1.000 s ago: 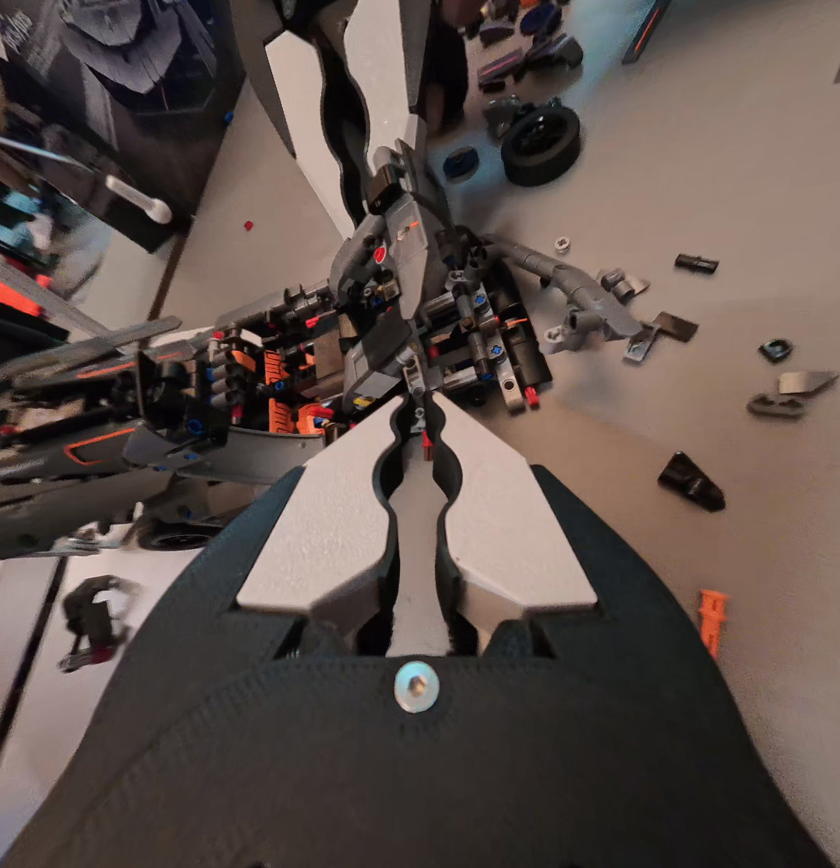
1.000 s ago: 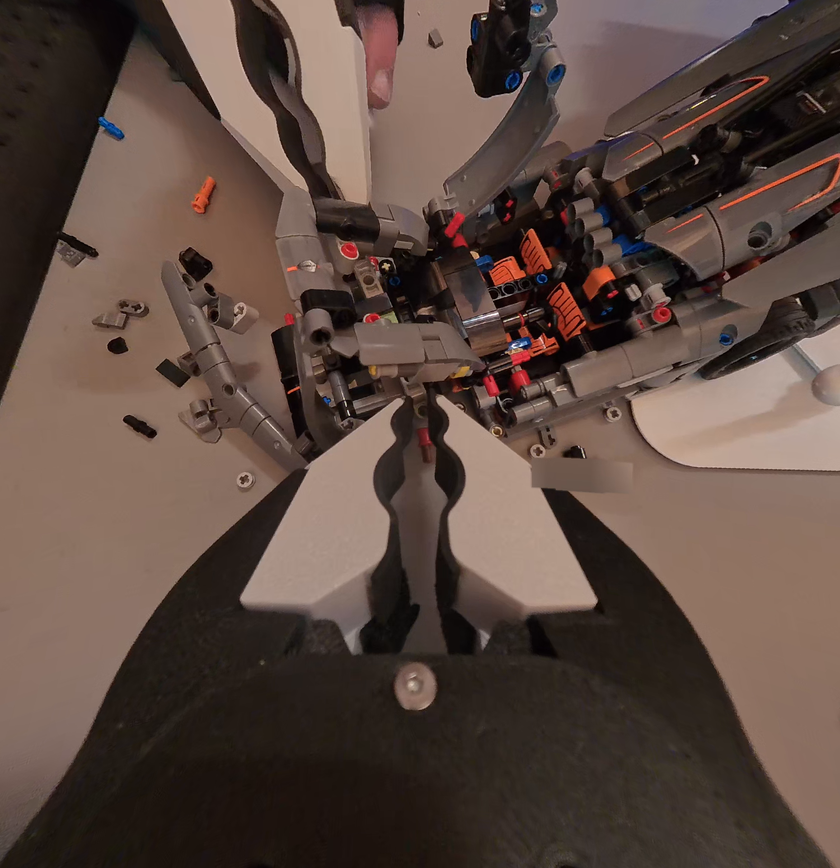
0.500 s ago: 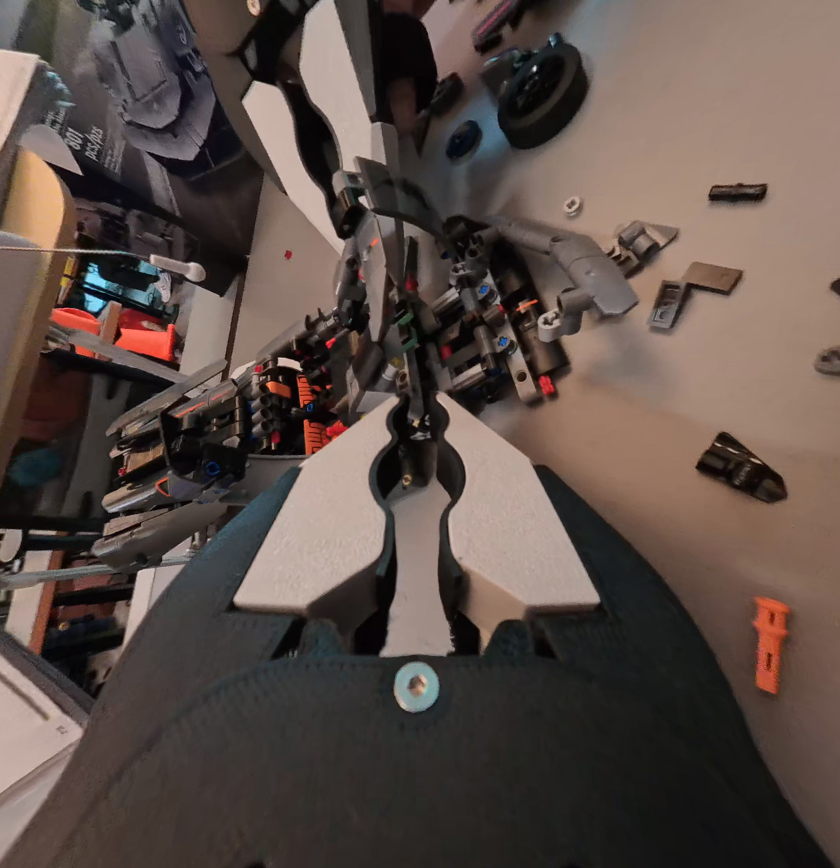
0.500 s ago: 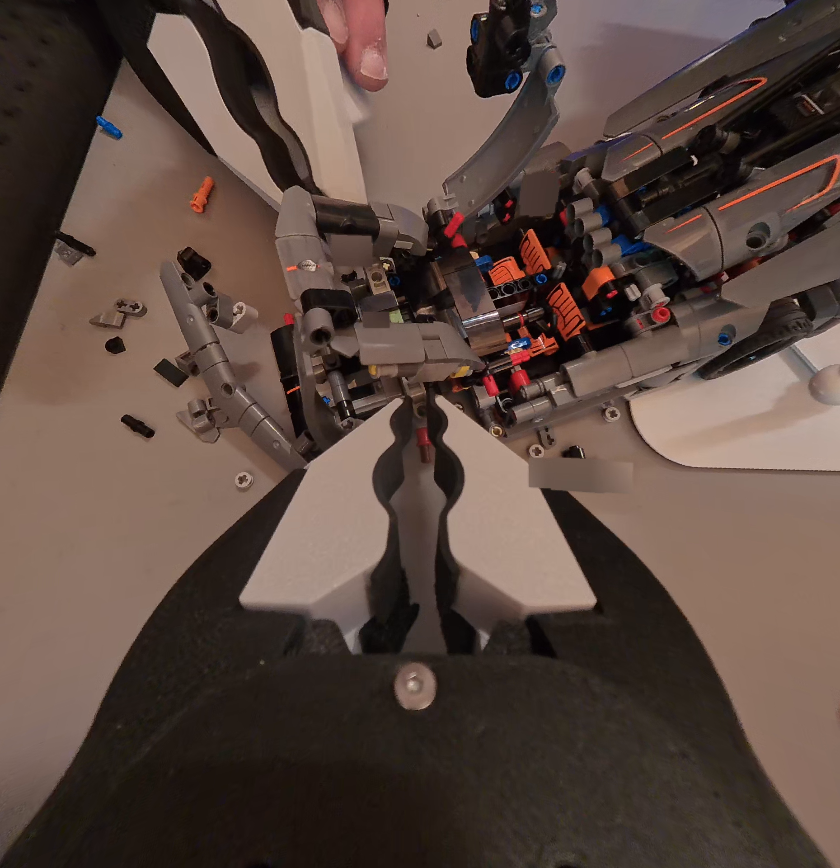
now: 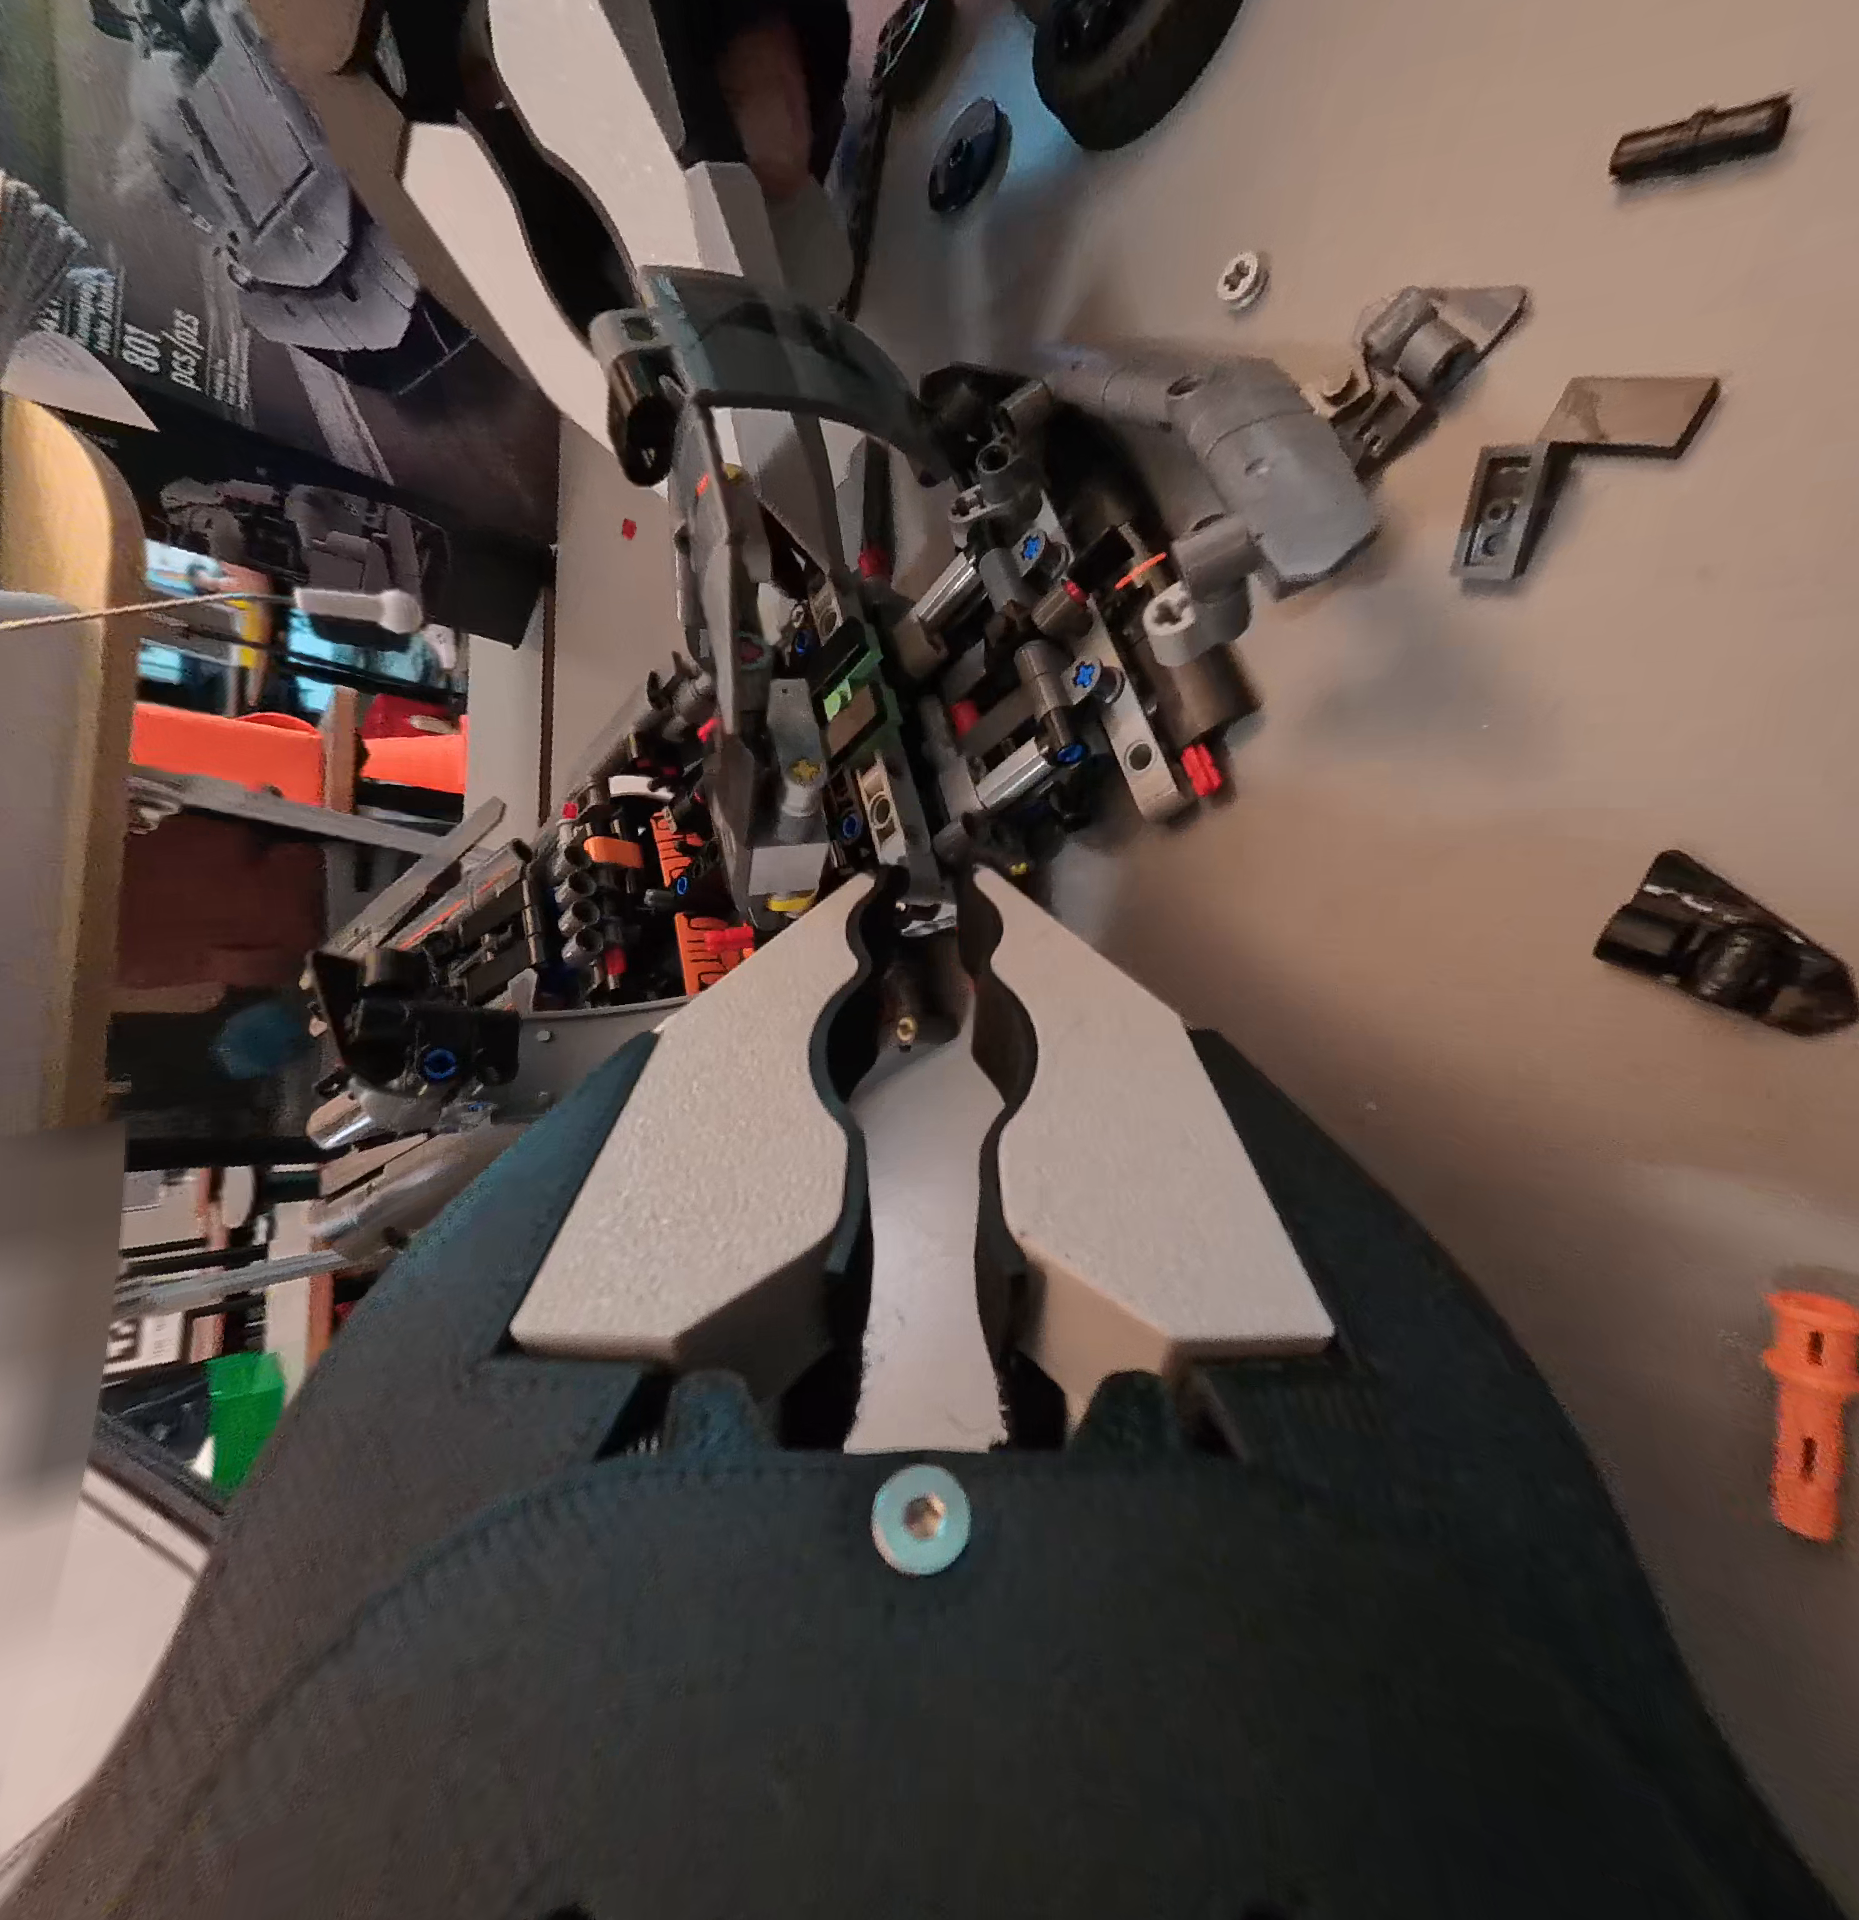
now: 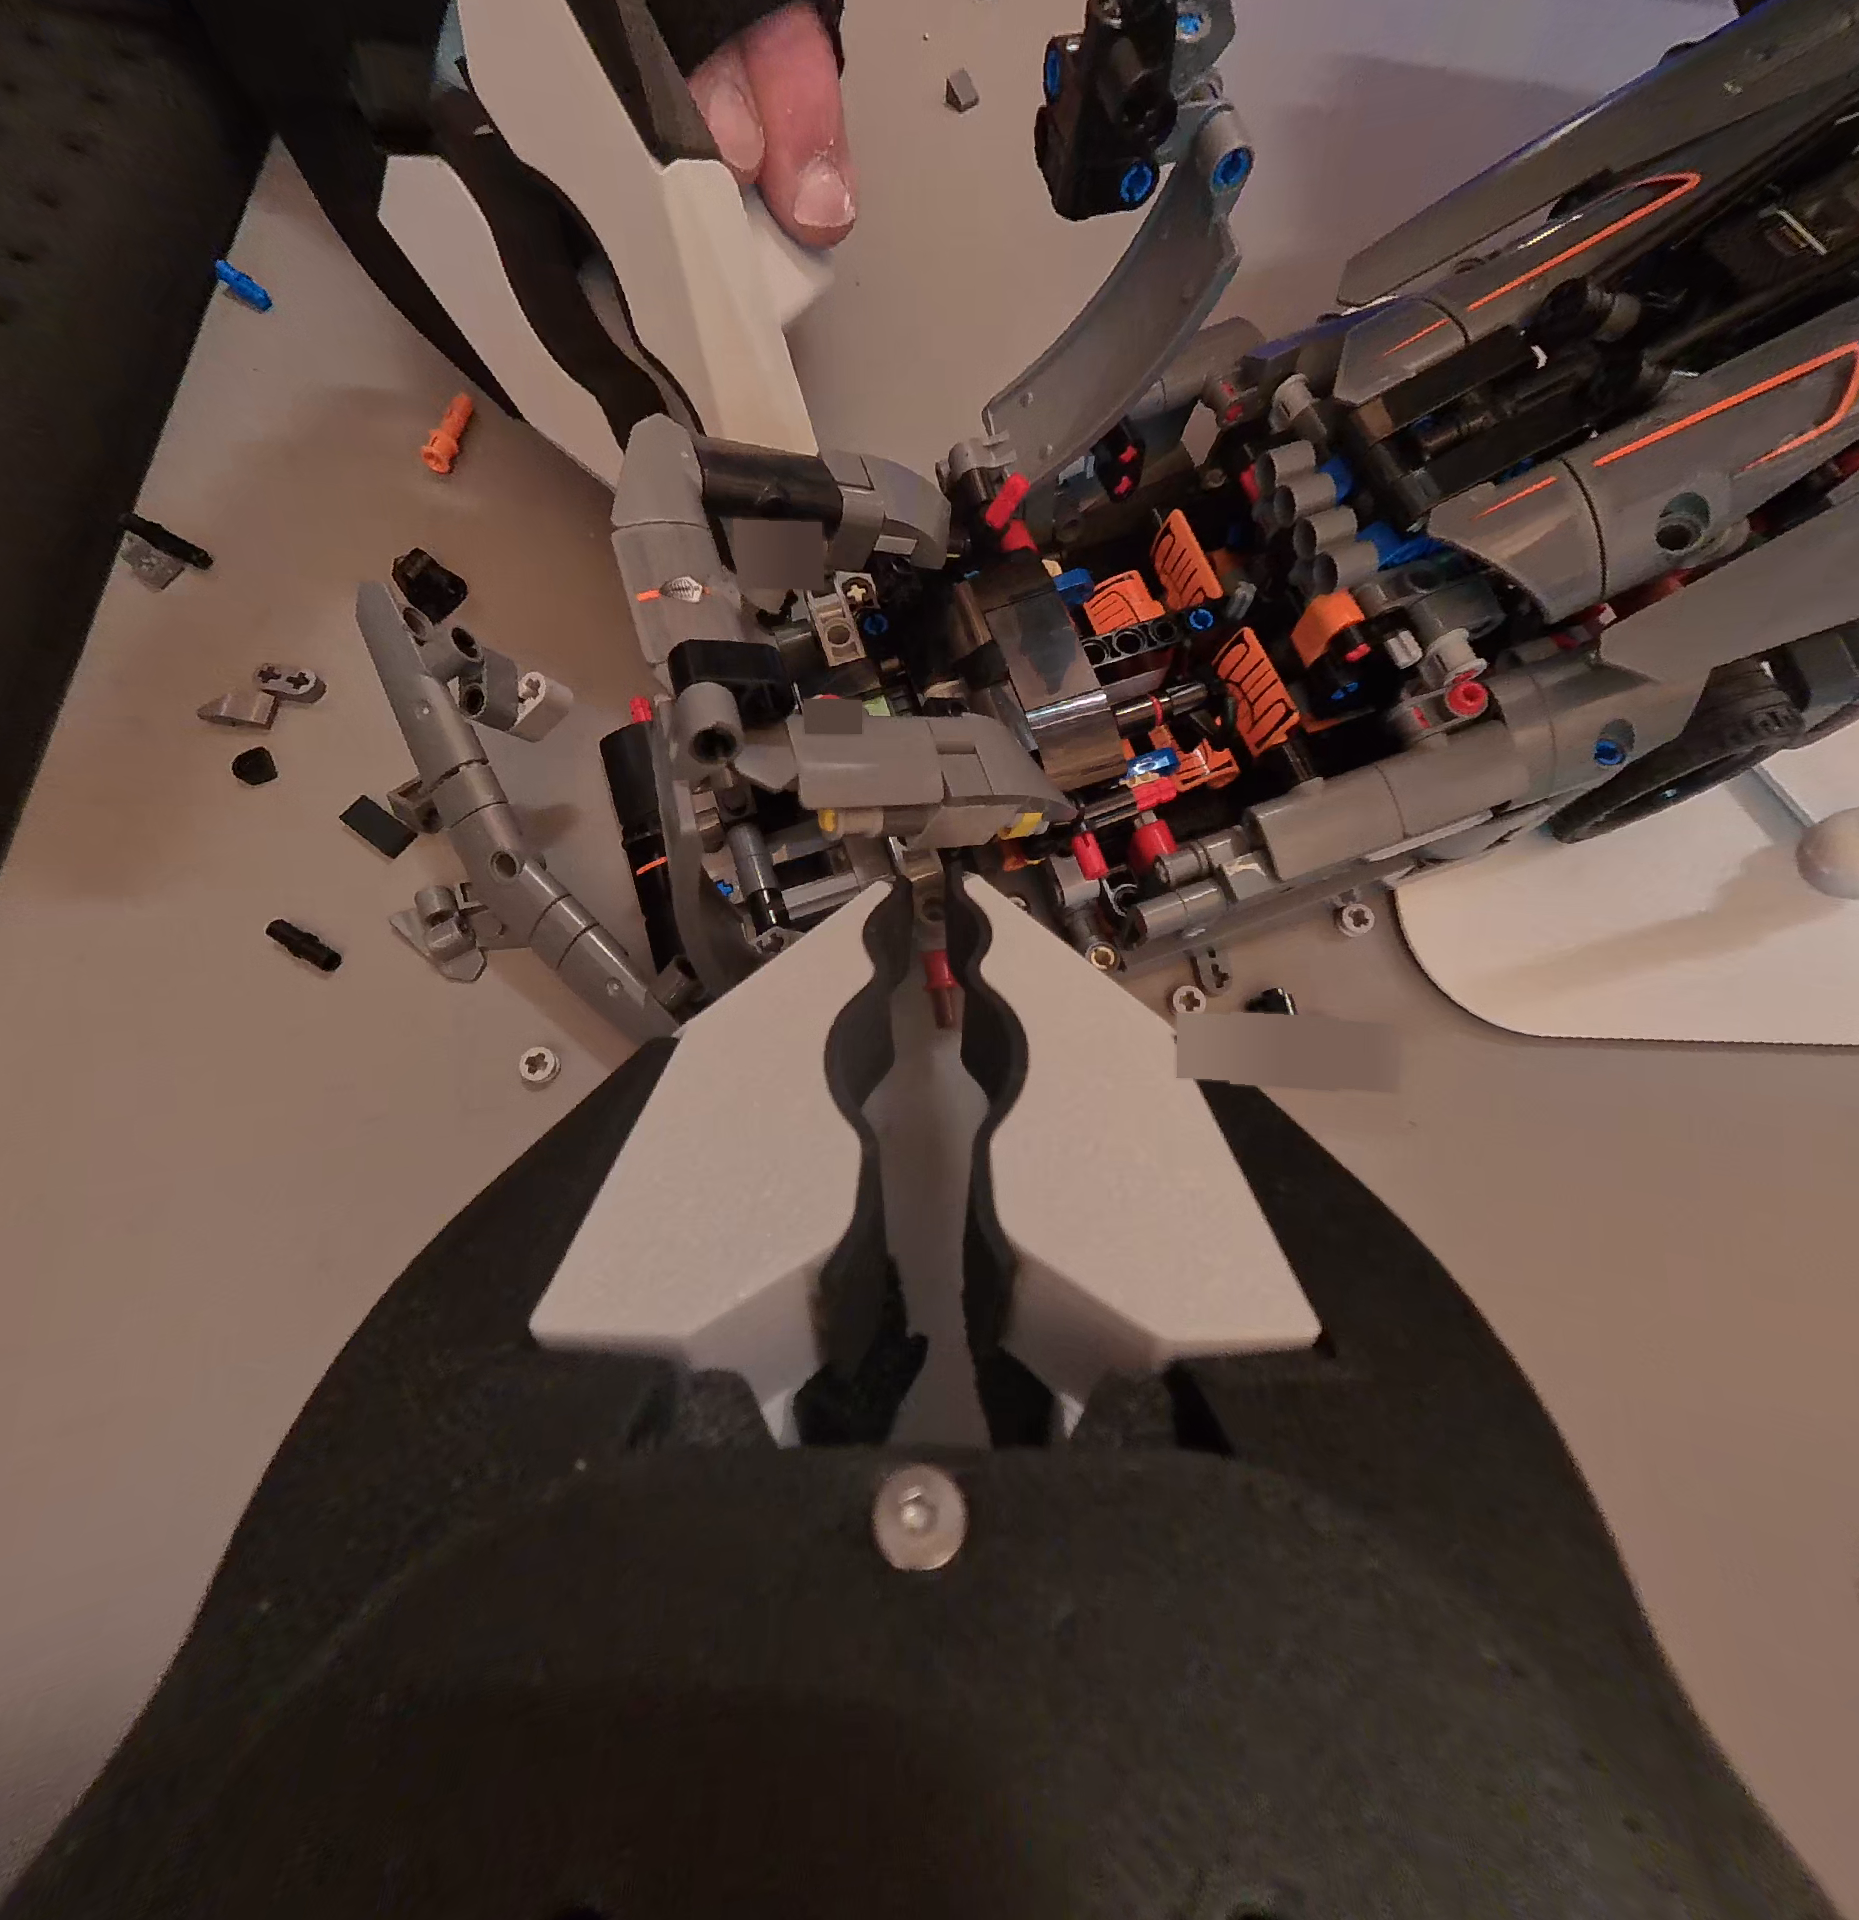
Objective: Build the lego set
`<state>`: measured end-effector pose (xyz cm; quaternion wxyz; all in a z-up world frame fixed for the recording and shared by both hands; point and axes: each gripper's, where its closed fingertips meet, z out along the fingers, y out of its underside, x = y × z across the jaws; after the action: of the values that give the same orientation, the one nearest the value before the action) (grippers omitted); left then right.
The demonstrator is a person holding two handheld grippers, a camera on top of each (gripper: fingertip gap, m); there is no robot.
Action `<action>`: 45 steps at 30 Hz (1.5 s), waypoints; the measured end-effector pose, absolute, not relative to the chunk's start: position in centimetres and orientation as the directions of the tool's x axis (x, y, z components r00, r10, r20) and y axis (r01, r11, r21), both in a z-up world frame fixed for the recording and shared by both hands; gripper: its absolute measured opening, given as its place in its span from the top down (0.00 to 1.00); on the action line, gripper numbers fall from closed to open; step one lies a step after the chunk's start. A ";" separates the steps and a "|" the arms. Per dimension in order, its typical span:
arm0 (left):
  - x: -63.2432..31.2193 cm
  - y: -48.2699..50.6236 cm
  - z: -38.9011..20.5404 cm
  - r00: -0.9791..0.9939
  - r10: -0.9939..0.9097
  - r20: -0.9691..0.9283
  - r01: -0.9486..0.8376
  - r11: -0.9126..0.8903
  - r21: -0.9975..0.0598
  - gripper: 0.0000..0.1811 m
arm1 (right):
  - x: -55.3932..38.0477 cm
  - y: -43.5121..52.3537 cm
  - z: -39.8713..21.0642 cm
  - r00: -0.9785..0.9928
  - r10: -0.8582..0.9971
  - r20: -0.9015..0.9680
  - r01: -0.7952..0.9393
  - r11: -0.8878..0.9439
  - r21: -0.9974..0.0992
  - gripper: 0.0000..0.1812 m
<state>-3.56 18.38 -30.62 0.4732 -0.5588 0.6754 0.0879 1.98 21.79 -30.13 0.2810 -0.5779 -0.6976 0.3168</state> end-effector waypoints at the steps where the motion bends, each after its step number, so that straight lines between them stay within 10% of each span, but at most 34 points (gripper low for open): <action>1: -3.5 18.4 -30.7 0.068 -0.667 -0.742 -0.840 0.363 -0.403 0.95 | 2.0 21.8 -30.1 -0.174 0.984 0.027 0.629 0.132 -0.766 0.98; 13: -3.4 18.7 -30.6 0.009 -0.526 -0.850 -0.854 0.438 -0.280 0.97 | 2.1 22.0 -30.2 -0.168 0.986 0.016 0.627 0.120 -0.770 0.98; 45: -3.6 19.6 -30.8 0.098 -0.555 -0.826 -0.853 0.381 -0.357 0.92 | 1.8 22.1 -30.4 -0.158 0.987 -0.001 0.619 0.098 -0.779 0.98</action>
<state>-3.60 19.61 -30.77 0.5107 -0.5370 0.6554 0.1459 1.79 22.08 -30.39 0.2797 -0.5854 -0.6862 0.3291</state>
